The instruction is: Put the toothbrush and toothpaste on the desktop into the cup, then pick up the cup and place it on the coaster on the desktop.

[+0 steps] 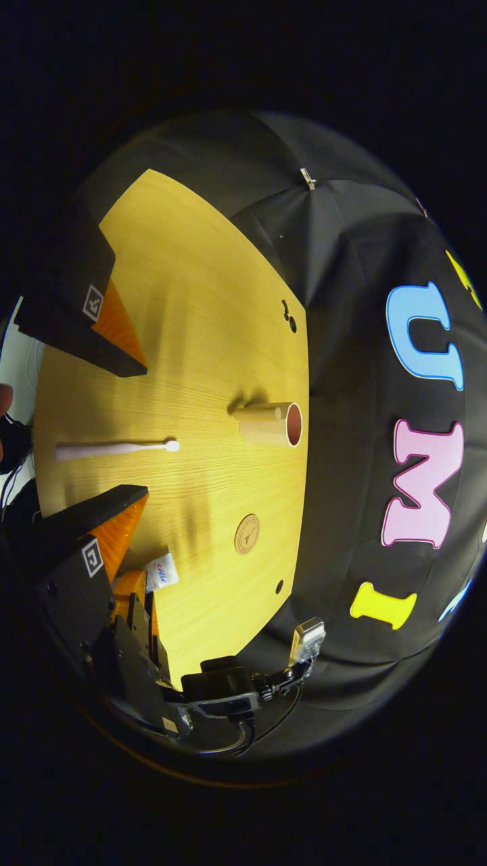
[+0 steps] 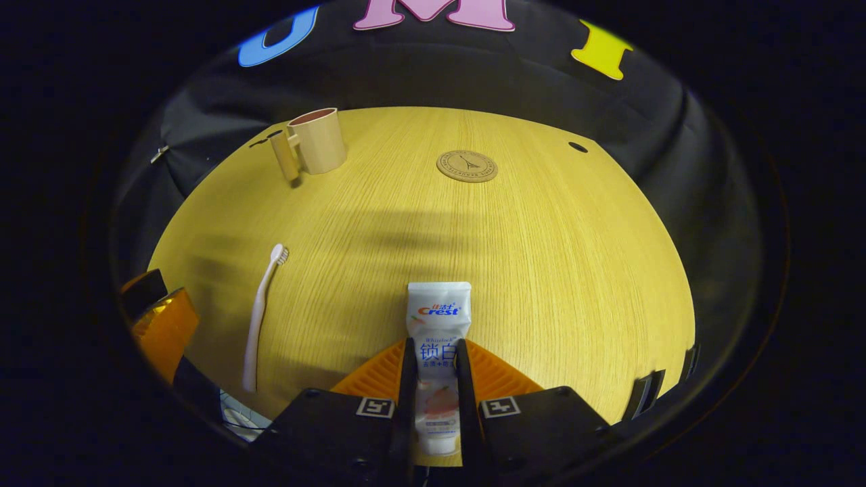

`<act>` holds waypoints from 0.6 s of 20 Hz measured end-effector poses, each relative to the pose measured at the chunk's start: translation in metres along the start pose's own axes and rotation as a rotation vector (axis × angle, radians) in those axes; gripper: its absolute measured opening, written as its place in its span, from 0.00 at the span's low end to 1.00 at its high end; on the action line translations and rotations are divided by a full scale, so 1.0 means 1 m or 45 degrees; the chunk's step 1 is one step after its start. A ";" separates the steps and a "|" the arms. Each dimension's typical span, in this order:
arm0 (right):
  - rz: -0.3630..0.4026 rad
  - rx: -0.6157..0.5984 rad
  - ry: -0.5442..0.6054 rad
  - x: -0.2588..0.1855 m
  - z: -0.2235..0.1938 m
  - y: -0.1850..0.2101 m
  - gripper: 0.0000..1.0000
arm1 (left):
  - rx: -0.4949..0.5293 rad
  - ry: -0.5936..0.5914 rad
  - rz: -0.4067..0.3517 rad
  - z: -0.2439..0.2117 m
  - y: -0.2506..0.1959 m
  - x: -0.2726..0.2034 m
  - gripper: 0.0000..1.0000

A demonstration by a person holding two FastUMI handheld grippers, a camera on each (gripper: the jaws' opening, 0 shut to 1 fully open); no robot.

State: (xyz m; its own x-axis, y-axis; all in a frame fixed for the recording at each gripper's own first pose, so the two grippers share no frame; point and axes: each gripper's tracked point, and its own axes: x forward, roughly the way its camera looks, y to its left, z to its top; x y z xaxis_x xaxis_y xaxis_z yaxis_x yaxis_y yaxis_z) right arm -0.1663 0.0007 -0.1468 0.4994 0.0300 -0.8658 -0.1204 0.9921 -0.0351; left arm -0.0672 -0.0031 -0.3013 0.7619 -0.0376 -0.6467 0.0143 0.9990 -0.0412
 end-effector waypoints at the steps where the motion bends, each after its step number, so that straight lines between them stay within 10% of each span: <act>1: -0.005 -0.014 0.001 0.001 0.000 -0.001 0.31 | -0.001 0.002 0.000 0.001 0.000 0.000 1.00; 12: -0.006 -0.041 0.005 0.002 0.001 0.000 0.36 | -0.017 0.023 -0.009 0.000 0.001 0.007 1.00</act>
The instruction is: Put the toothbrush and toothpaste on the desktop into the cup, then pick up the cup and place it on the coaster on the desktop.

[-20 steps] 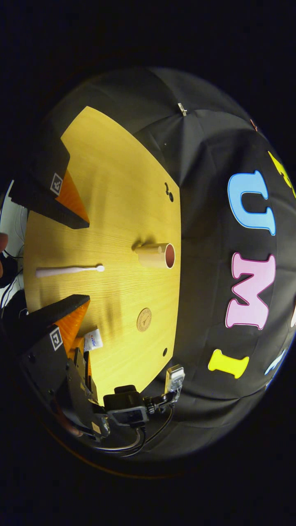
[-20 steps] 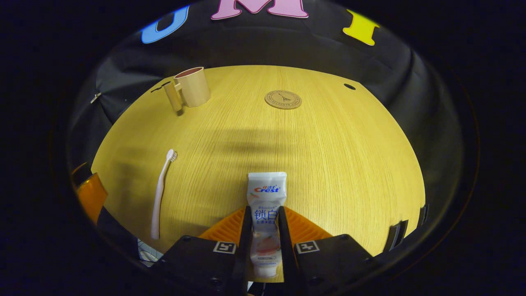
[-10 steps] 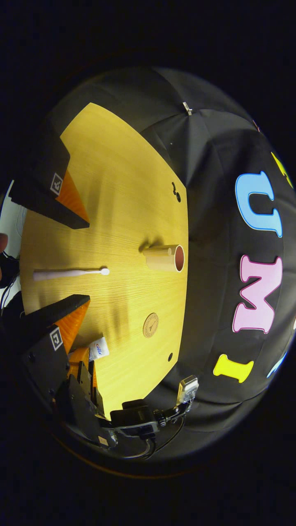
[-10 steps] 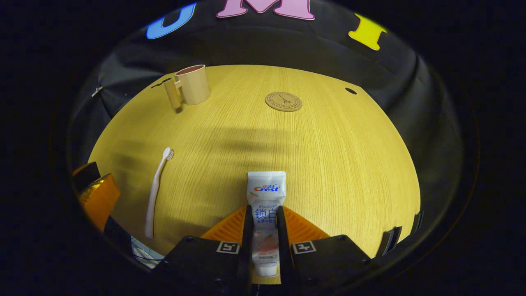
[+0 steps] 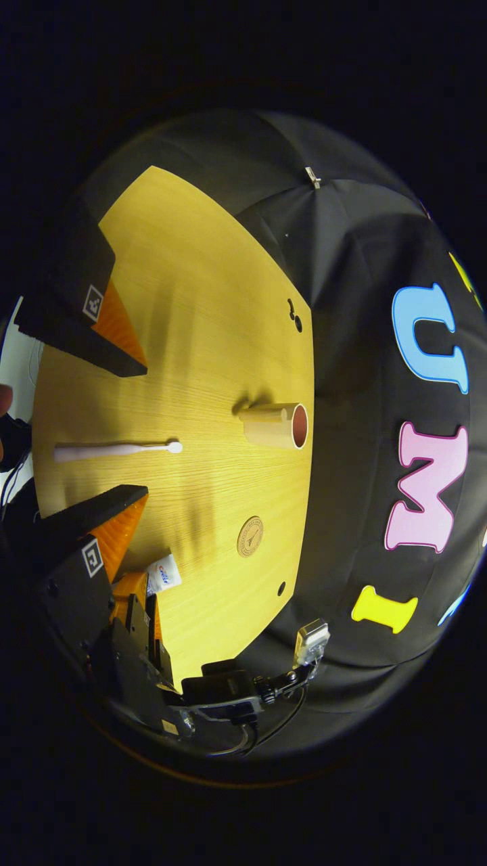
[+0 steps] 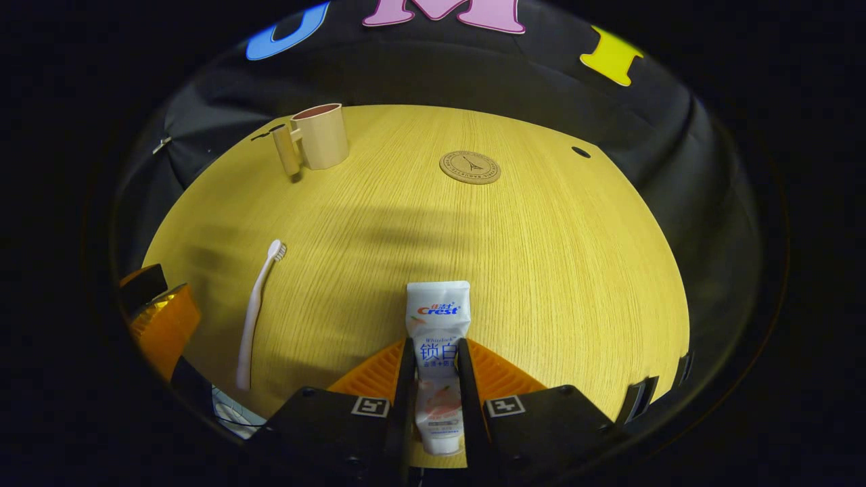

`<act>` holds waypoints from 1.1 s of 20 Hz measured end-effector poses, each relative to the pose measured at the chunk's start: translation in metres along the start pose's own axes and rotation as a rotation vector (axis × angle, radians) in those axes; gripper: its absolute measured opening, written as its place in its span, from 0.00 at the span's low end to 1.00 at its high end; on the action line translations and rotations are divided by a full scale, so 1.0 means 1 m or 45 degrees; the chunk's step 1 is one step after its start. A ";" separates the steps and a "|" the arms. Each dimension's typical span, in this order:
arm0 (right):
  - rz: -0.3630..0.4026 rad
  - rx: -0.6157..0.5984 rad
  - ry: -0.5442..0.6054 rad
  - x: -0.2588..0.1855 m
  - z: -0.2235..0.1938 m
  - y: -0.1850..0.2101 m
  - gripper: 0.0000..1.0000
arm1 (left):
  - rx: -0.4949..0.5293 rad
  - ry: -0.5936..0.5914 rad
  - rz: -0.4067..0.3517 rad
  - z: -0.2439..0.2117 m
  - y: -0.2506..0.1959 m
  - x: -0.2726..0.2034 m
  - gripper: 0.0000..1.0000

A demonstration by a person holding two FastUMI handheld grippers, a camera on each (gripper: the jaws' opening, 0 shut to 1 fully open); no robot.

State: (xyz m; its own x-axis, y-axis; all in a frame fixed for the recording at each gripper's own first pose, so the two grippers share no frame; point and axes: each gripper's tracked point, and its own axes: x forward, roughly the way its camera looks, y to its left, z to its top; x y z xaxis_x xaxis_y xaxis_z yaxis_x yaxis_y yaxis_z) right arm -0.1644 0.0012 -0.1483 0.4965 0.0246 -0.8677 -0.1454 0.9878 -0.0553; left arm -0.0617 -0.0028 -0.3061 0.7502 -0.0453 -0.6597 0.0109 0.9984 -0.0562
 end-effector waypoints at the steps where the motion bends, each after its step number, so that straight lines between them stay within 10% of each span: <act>1: -0.001 -0.006 -0.002 0.000 0.000 0.000 0.43 | 0.000 0.002 0.000 -0.001 0.000 0.000 1.00; 13: -0.011 0.000 0.021 0.001 -0.008 -0.005 0.43 | -0.003 0.006 0.001 -0.004 0.000 0.001 1.00; 22: 0.020 0.026 0.002 -0.004 -0.002 -0.006 0.24 | 0.006 0.025 -0.004 -0.018 -0.007 0.013 0.99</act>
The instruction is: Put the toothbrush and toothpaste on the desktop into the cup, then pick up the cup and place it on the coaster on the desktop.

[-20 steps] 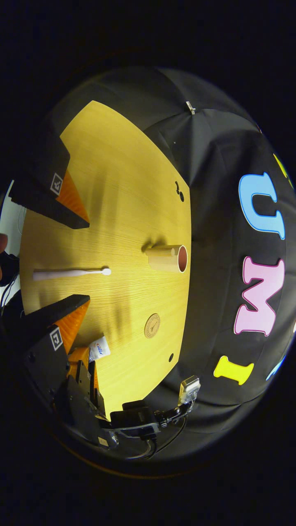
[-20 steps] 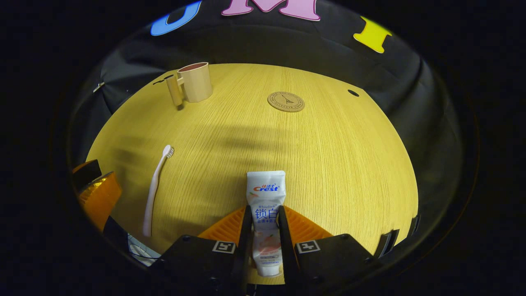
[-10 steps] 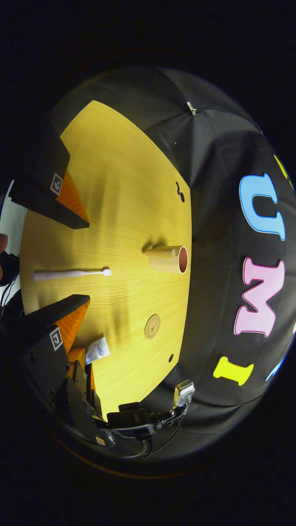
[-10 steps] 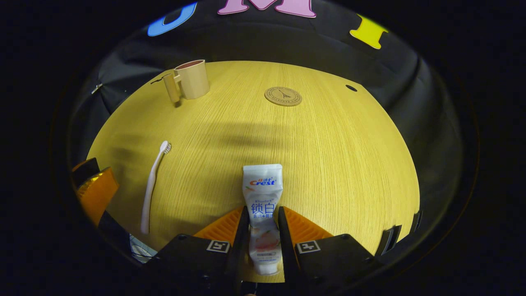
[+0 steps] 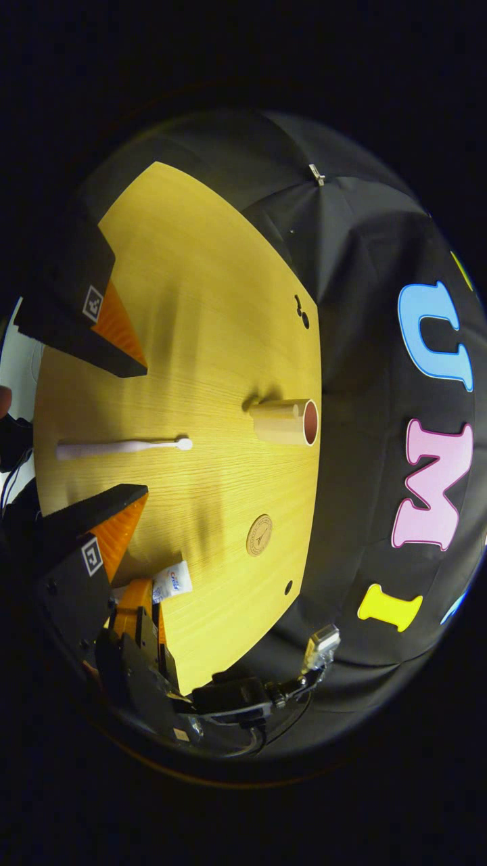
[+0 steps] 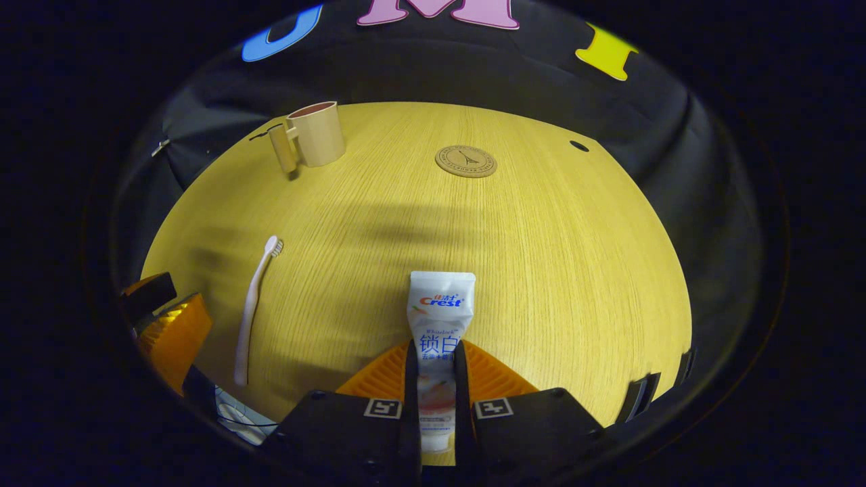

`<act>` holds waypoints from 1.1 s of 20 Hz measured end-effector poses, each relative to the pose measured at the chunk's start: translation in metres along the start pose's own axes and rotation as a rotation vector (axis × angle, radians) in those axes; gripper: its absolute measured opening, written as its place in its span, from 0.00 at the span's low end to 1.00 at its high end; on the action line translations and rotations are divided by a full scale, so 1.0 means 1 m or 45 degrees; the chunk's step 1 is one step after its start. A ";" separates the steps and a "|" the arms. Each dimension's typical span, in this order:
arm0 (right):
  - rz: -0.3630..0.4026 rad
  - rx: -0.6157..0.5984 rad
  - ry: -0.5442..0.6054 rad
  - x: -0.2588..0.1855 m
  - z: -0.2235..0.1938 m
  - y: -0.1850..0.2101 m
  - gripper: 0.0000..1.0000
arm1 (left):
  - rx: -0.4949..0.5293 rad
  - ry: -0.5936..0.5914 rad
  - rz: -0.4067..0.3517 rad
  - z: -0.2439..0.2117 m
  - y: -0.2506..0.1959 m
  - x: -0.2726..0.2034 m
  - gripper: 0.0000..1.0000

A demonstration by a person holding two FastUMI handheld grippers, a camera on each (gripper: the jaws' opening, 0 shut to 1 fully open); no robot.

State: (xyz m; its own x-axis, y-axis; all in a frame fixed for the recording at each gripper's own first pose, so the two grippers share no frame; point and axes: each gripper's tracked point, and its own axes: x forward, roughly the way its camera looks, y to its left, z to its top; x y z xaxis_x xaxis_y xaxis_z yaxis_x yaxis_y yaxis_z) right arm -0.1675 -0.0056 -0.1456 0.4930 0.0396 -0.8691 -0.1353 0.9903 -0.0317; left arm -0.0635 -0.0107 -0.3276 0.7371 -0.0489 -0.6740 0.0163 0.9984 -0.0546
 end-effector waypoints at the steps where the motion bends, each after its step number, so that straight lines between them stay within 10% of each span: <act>1: 0.004 -0.004 -0.009 -0.002 0.003 -0.001 0.24 | 0.001 0.000 0.004 -0.002 -0.002 0.005 0.99; 14: 0.034 0.027 -0.082 -0.026 0.031 -0.010 0.24 | 0.023 0.032 0.027 -0.016 -0.005 0.044 0.80; 22: 0.044 0.042 -0.099 -0.031 0.038 -0.009 0.24 | 0.039 0.063 0.000 -0.021 -0.011 0.054 0.51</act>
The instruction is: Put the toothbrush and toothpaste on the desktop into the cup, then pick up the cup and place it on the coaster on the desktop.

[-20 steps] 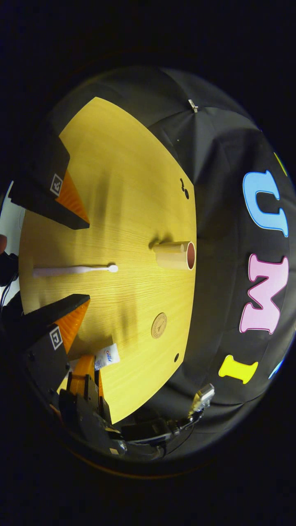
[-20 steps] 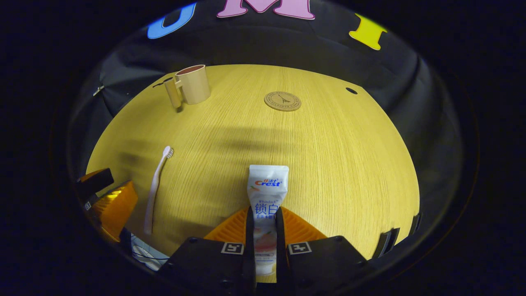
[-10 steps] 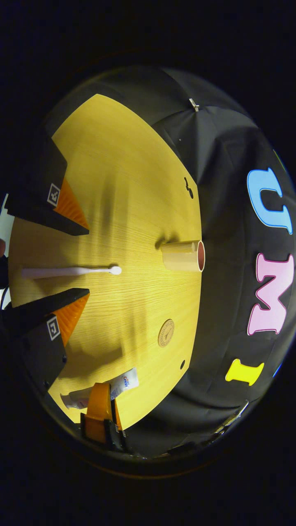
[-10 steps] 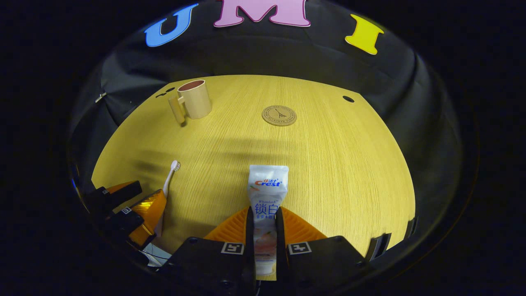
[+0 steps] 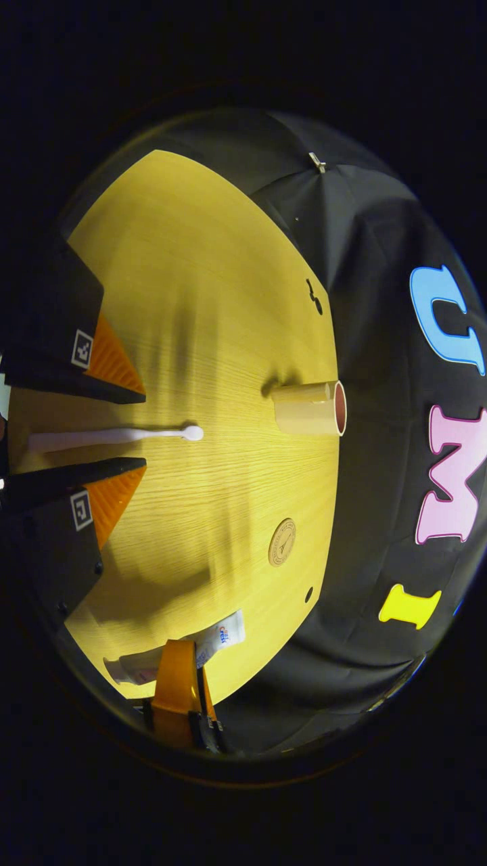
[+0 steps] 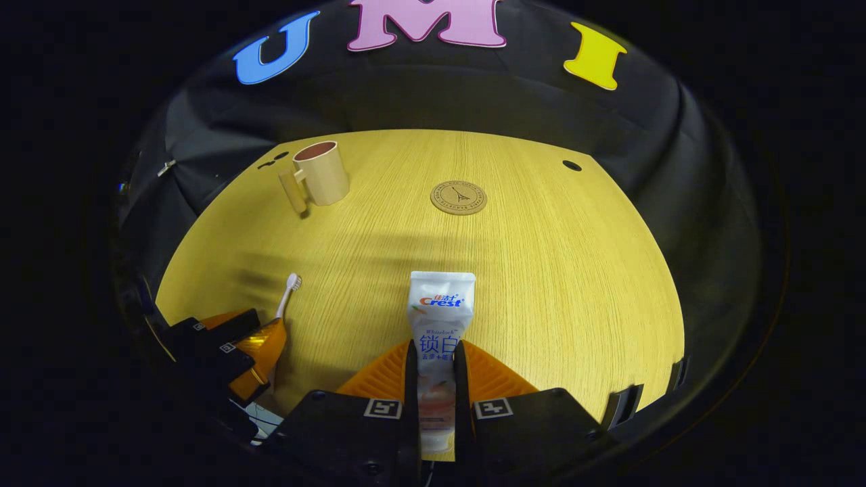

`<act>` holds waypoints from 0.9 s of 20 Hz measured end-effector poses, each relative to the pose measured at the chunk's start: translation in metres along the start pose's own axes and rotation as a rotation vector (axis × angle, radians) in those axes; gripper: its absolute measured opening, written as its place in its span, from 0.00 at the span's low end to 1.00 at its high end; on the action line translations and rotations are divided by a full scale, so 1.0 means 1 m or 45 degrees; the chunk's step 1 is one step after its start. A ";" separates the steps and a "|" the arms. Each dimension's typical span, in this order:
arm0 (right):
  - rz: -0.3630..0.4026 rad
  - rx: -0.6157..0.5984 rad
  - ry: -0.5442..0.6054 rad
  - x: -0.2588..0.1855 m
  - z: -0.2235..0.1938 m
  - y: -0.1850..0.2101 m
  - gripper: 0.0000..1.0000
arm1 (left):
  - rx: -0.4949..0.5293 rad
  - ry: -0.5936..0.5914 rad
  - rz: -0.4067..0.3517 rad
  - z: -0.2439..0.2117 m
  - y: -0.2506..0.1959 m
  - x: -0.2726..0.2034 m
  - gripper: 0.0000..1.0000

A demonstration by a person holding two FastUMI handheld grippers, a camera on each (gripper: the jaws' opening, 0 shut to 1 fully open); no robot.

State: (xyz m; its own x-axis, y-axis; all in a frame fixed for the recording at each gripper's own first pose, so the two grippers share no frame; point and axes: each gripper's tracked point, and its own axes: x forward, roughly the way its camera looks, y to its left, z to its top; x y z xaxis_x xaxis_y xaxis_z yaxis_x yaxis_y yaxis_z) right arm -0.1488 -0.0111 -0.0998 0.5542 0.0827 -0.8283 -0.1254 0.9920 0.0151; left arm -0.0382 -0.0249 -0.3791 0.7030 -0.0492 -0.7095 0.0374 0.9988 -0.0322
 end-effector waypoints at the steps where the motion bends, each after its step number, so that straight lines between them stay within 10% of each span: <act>1: 0.001 0.001 -0.002 0.000 0.001 0.000 0.24 | 0.000 0.006 -0.002 -0.001 0.000 0.001 0.40; 18: 0.006 0.003 -0.023 -0.008 0.005 0.001 0.24 | 0.064 0.079 -0.012 -0.012 -0.002 0.009 0.24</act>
State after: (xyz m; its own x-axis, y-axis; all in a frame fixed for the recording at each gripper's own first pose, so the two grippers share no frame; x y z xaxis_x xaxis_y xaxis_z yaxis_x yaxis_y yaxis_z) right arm -0.1493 -0.0104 -0.0899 0.5684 0.0891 -0.8179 -0.1261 0.9918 0.0205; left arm -0.0401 -0.0268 -0.3942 0.6571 -0.0567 -0.7517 0.0803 0.9968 -0.0049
